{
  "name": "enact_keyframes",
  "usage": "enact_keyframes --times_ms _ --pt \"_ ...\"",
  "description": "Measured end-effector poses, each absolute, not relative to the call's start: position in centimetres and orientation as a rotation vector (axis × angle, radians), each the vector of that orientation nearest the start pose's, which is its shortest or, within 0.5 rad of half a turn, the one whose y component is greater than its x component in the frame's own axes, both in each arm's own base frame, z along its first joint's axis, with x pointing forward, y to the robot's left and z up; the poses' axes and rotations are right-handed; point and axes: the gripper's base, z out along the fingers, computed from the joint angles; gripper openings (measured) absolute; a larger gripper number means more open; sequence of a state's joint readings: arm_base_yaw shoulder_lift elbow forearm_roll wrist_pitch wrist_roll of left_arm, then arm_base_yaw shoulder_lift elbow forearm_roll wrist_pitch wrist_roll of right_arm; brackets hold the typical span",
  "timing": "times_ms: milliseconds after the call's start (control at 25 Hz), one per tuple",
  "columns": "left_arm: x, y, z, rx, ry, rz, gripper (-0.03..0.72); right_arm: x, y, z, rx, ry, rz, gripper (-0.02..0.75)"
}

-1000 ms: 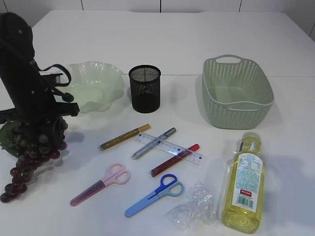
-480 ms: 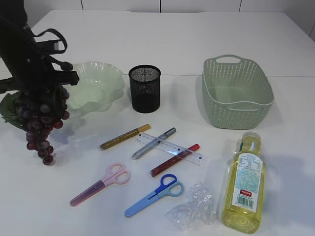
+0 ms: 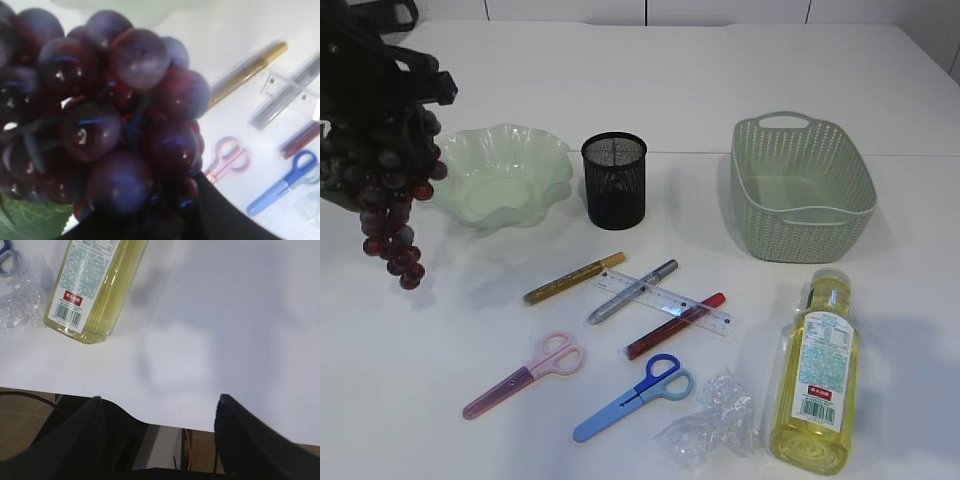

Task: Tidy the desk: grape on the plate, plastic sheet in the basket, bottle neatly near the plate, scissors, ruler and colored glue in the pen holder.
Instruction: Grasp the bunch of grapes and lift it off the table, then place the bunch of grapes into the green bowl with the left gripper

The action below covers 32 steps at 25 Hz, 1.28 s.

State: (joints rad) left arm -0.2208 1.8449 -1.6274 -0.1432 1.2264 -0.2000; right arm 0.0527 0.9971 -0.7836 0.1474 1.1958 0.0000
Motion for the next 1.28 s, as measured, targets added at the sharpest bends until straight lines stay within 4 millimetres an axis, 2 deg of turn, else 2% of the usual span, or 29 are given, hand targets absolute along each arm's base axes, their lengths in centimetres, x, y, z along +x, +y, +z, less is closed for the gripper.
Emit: enact_keyframes --times_ms 360,640,920,1120,1280 --pt "38.8 -9.1 32.4 0.016 2.762 -0.177 0.141 15.3 2.0 28.4 -0.022 2.885 0.217 0.530" --pt "40.5 -9.1 33.4 0.027 2.562 -0.162 0.141 15.2 2.0 28.4 -0.023 2.889 0.215 0.530" --pt "43.0 -9.4 30.7 0.043 2.569 -0.113 0.141 15.2 2.0 28.4 -0.024 2.891 0.215 0.530" --pt "45.8 -9.9 29.6 0.046 2.547 -0.107 0.141 15.2 2.0 28.4 -0.024 2.891 0.215 0.530" --pt "47.8 -10.4 27.8 0.046 2.548 -0.107 0.141 15.2 2.0 28.4 -0.024 2.892 0.215 0.530"
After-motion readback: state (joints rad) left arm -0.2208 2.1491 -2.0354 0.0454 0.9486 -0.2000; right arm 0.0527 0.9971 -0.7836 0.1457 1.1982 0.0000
